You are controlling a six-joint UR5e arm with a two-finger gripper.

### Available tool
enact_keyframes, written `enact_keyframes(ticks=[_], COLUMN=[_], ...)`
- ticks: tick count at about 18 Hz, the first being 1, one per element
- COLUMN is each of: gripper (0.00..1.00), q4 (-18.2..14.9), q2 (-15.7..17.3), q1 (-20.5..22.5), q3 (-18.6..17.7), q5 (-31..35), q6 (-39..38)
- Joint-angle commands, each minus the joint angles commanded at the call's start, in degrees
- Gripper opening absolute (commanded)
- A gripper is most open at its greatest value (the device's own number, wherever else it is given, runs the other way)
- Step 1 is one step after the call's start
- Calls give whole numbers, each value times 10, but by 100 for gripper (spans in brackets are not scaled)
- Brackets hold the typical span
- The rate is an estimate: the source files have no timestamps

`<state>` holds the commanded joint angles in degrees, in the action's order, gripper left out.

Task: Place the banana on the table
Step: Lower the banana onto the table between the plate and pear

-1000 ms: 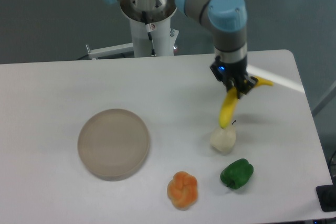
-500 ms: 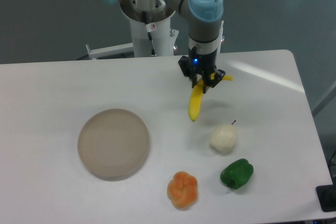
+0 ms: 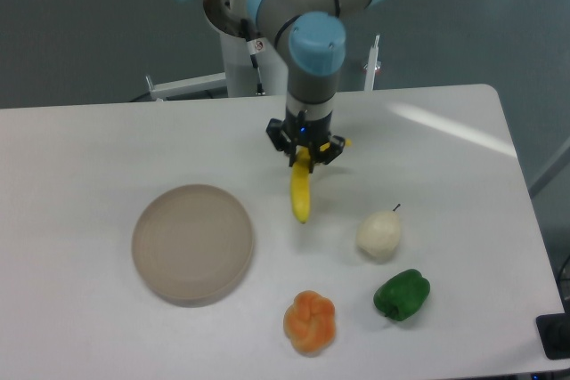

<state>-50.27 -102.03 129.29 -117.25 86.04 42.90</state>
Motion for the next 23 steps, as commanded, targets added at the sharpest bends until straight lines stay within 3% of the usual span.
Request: enact_keyframes(ticks=[12,23], gripper=[34,35], q4=[3,3], q2=[-40,-42], q1=[-5,-6], q3=[9,11], q5=[28,30], q6=[24,26])
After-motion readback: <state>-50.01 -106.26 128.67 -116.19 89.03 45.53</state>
